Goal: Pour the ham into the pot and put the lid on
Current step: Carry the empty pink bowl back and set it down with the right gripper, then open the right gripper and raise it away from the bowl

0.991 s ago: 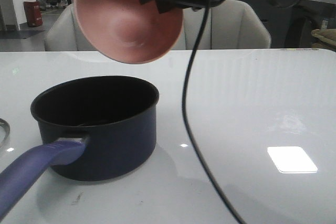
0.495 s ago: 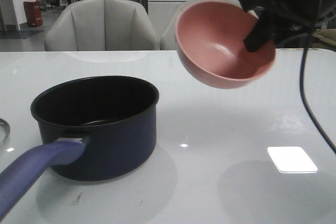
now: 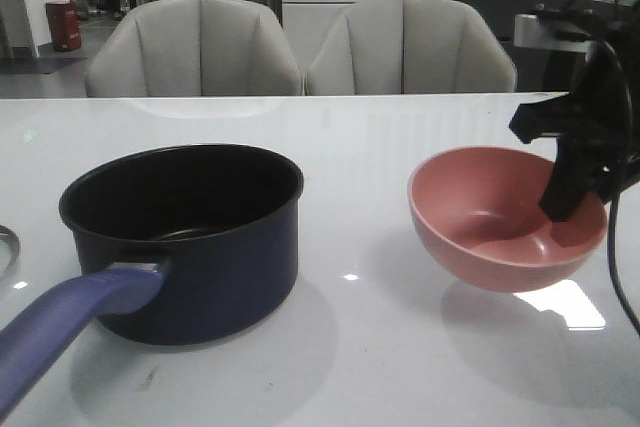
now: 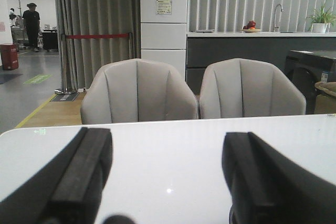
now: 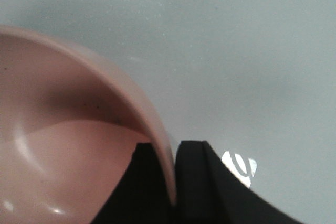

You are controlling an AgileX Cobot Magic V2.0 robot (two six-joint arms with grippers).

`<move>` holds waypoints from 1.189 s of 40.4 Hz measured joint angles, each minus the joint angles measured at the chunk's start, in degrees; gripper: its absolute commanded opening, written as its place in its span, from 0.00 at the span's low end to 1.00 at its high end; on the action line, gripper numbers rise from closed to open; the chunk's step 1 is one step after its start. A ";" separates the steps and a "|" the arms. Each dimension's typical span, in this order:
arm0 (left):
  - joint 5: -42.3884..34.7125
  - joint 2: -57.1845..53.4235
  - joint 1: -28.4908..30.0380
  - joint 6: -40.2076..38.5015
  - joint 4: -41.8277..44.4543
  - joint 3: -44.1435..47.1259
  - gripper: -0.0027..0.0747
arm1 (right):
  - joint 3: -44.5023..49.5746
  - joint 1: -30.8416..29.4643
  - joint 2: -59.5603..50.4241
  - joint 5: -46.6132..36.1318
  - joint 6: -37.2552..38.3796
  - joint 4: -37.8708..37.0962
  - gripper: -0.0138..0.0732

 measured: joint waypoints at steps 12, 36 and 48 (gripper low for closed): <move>0.13 0.00 0.00 0.00 0.00 0.00 0.66 | -3.32 0.00 3.95 3.89 0.65 -0.14 0.65; 0.45 0.00 0.00 0.00 0.00 0.00 0.66 | 1.11 0.00 -18.80 0.71 -0.84 -0.50 0.66; 0.77 0.00 0.00 0.00 0.00 0.00 0.66 | 18.24 2.96 -40.85 -16.25 -0.97 1.09 0.66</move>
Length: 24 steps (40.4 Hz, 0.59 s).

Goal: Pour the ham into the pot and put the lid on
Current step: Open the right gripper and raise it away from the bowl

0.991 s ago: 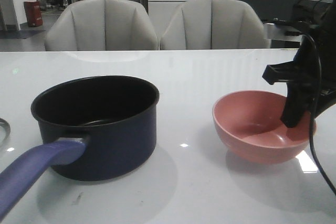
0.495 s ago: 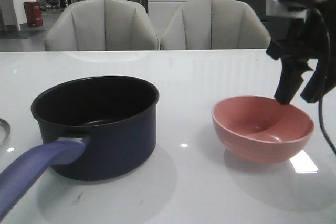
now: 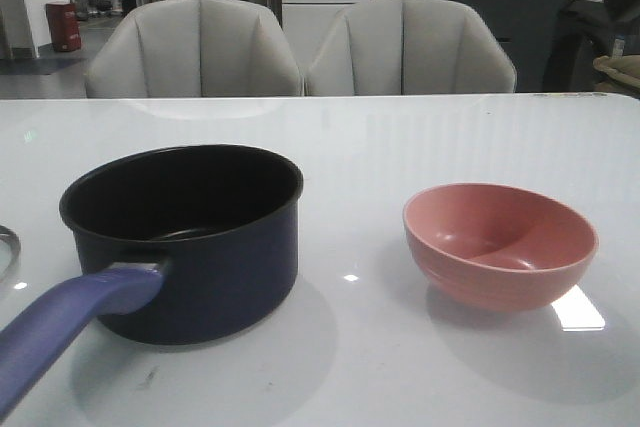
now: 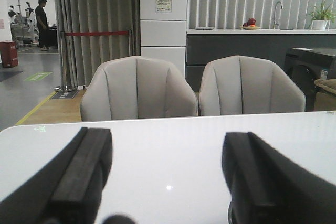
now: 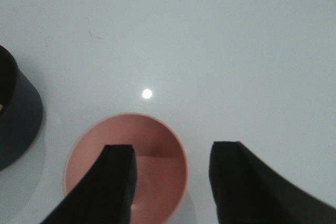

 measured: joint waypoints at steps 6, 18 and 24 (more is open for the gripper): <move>0.18 0.00 0.00 0.00 0.00 0.00 0.66 | 7.95 4.26 -10.89 -6.44 0.00 0.49 0.66; 0.27 0.00 0.00 0.00 0.00 0.00 0.66 | 19.12 7.10 -35.20 -9.02 -0.12 0.75 0.66; 0.27 0.00 0.00 0.00 0.00 0.00 0.66 | 25.00 7.19 -45.71 -9.16 -0.12 1.46 0.66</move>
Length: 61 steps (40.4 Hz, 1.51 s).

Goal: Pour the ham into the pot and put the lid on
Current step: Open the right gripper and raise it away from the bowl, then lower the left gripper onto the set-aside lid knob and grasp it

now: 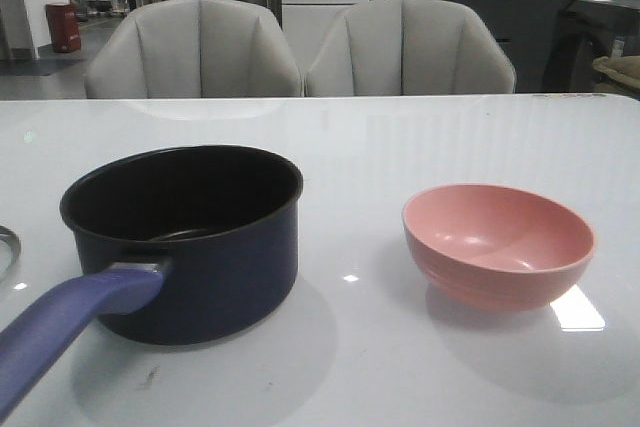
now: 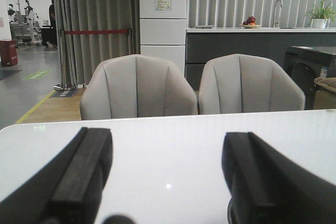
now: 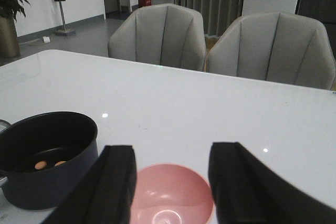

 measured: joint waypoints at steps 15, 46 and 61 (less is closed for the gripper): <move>2.24 0.00 0.00 0.00 0.46 -0.30 0.66 | 4.34 0.00 -4.83 -0.71 0.00 0.12 0.33; 44.09 43.40 7.63 -2.61 1.24 -36.33 0.93 | 4.34 0.00 -4.83 -0.38 0.00 0.12 0.33; 54.07 65.17 8.15 -3.09 1.32 -48.60 0.93 | 4.34 0.00 -4.83 -0.38 0.00 0.12 0.33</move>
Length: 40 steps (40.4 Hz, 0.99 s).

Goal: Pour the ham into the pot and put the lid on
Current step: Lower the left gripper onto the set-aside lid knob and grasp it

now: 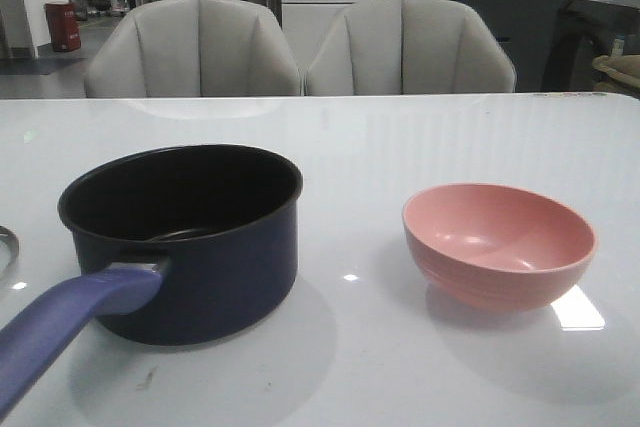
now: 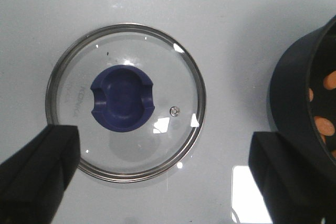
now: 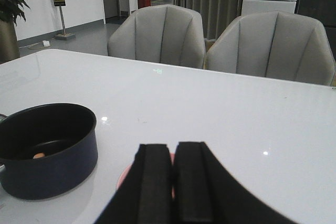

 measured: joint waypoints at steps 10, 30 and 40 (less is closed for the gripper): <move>3.81 10.20 3.16 -0.20 0.00 -4.19 0.93 | 0.00 0.00 0.00 0.00 0.00 0.00 0.33; 7.57 22.50 5.61 0.02 -0.66 -10.57 0.93 | 0.00 0.00 0.00 0.00 -0.11 0.00 0.33; 8.07 26.98 5.61 0.11 -2.13 -10.78 0.93 | 0.00 0.00 0.00 0.00 -0.11 0.00 0.33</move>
